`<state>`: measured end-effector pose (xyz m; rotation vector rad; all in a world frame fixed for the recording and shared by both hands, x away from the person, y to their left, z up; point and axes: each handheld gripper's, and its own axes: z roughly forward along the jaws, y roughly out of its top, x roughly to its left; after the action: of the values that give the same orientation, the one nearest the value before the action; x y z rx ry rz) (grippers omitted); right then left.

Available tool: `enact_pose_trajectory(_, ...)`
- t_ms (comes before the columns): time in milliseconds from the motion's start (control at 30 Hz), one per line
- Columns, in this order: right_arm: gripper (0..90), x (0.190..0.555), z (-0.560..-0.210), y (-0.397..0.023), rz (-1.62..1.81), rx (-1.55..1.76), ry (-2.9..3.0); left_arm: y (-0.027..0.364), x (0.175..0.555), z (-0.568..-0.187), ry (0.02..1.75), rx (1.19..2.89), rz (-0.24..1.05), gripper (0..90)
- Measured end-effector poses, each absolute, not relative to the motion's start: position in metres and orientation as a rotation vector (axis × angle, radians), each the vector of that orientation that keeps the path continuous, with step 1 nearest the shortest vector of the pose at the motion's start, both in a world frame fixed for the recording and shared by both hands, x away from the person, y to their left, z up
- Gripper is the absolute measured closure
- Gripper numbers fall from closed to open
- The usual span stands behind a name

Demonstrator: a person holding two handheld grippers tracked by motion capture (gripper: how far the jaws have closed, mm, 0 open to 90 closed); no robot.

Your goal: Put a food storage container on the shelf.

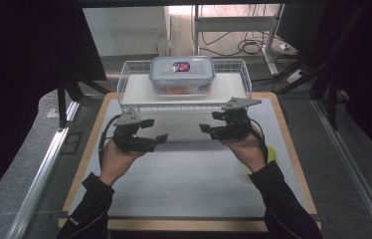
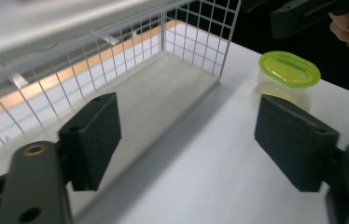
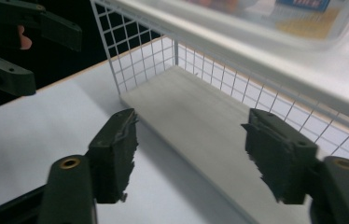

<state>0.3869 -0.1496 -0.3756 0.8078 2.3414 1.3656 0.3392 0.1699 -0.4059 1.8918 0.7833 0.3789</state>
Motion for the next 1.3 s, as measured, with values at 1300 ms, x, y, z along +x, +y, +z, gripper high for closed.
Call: enact_pose_trajectory(1300, 4.7, 0.312, -0.469, -0.181, 1.283, 0.76, 2.479, 0.184, 0.255, -0.511, 0.812, 2.096, 0.442, 1.0)
